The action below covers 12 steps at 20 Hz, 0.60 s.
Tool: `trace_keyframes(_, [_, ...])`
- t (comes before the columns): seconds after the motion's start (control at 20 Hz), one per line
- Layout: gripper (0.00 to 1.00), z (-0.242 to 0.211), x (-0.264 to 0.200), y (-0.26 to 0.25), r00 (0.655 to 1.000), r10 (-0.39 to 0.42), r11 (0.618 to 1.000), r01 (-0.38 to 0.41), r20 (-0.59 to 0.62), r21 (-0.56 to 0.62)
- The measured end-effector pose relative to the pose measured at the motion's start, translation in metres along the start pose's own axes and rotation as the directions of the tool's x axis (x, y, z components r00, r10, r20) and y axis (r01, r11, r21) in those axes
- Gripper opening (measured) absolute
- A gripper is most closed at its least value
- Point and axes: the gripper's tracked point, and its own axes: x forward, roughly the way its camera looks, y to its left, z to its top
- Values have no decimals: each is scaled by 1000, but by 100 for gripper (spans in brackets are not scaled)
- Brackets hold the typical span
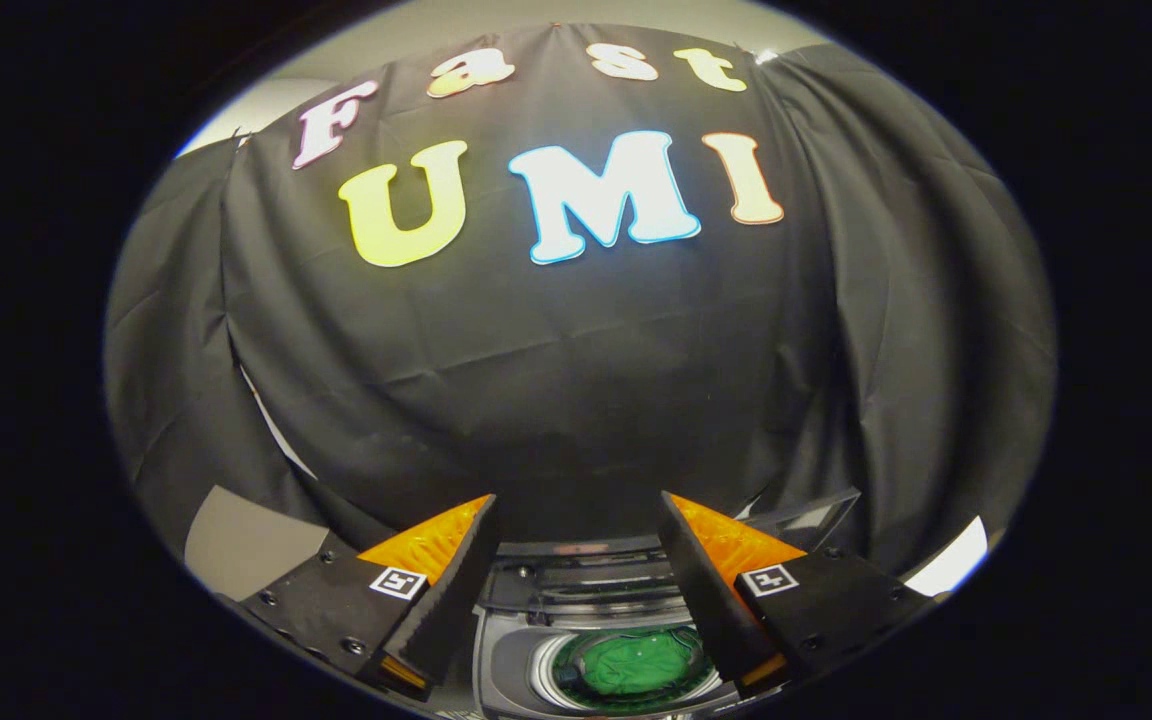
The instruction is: Put the clothes into the washing machine and then close the washing machine lid.
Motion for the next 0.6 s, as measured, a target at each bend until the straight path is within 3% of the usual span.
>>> trace_keyframes(0.2, [98,-4,26,-10,998,-48,999,48,-38,19])
trace_keyframes(0.6, [99,-36,55,-14,990,-90,993,80,-112,-85])
